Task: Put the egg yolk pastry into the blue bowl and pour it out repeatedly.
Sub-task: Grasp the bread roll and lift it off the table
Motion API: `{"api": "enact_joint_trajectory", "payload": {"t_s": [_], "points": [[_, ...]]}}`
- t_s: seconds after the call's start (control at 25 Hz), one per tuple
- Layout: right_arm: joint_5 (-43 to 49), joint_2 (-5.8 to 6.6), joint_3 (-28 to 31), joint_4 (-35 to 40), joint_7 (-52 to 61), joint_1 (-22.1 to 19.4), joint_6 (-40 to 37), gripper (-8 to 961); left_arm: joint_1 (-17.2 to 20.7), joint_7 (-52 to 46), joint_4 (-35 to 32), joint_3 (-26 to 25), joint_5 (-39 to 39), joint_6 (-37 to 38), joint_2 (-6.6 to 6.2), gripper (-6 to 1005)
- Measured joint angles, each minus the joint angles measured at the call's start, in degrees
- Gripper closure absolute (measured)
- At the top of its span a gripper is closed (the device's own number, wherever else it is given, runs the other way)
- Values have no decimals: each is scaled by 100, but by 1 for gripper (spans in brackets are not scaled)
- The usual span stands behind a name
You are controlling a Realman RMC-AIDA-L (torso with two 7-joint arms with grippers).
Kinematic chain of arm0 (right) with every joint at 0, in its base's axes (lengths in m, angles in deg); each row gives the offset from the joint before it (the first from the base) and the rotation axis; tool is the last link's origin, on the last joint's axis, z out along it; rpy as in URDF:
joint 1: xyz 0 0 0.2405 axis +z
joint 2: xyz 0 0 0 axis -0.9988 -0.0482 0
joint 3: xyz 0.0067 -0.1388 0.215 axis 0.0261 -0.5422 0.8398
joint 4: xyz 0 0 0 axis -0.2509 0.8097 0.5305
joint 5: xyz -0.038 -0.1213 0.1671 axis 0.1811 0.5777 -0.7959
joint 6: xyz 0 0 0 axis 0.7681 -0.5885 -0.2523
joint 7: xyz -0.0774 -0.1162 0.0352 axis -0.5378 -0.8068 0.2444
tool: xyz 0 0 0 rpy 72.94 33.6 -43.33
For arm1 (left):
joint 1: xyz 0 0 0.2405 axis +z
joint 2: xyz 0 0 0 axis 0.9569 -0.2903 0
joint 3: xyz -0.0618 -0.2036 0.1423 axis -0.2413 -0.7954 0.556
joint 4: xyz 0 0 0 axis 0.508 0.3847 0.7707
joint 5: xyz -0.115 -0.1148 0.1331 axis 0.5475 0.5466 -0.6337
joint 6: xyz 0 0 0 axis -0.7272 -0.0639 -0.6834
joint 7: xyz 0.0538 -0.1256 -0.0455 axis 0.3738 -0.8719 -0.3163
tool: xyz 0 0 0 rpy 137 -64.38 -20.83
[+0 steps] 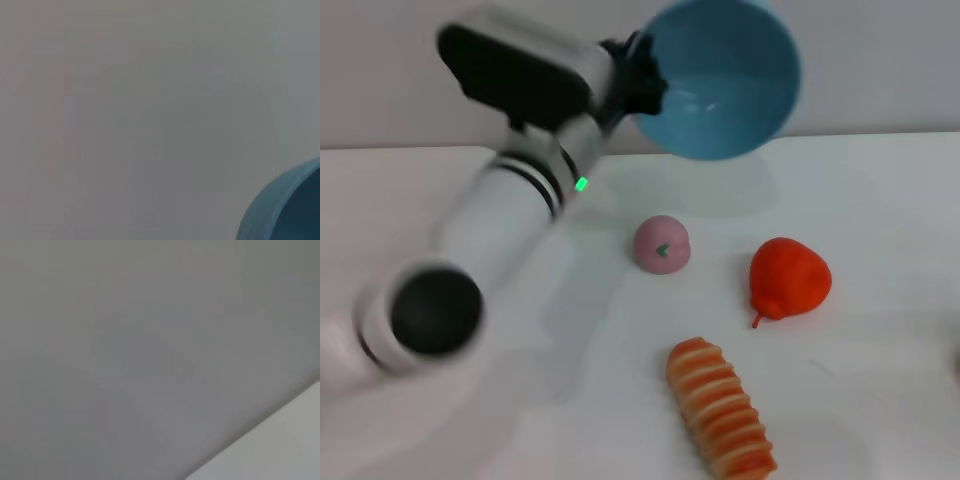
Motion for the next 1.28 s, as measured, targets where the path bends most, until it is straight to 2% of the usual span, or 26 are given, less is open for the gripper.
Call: {"api": "enact_joint_trajectory", "payload": {"t_s": [0.2,0.44,0.48,0.52,0.68,0.84,1.0,1.16,1.28], "points": [[118,12,3,0,24,21,109,490,-100,-41,-297,-1849,142,-2259,-36,1000],[137,27,6,5,28,84,150,490,-147,-66,-552,-3488,36,-4190,-105,999],[137,30,5,7,28,103,163,490,-120,-179,-585,-4143,-232,-4880,-118,999],[137,30,5,7,28,103,163,490,-120,-179,-585,-4143,-232,-4880,-118,999],[203,57,-3,22,65,161,174,489,-80,-892,-533,-5035,-1384,-6050,-159,999],[802,198,-9,56,540,317,173,489,-160,-1803,-359,-5487,-2744,-7164,-272,1000],[1552,290,-19,222,979,594,162,491,-172,-2627,147,-5548,-4033,-8112,-255,1000],[2185,273,-95,560,1488,739,128,493,-206,-2849,268,-5560,-4381,-8546,-237,1000],[2954,215,-422,1306,2352,843,7,495,-267,-2936,294,-5571,-4500,-8948,-242,999]]}}
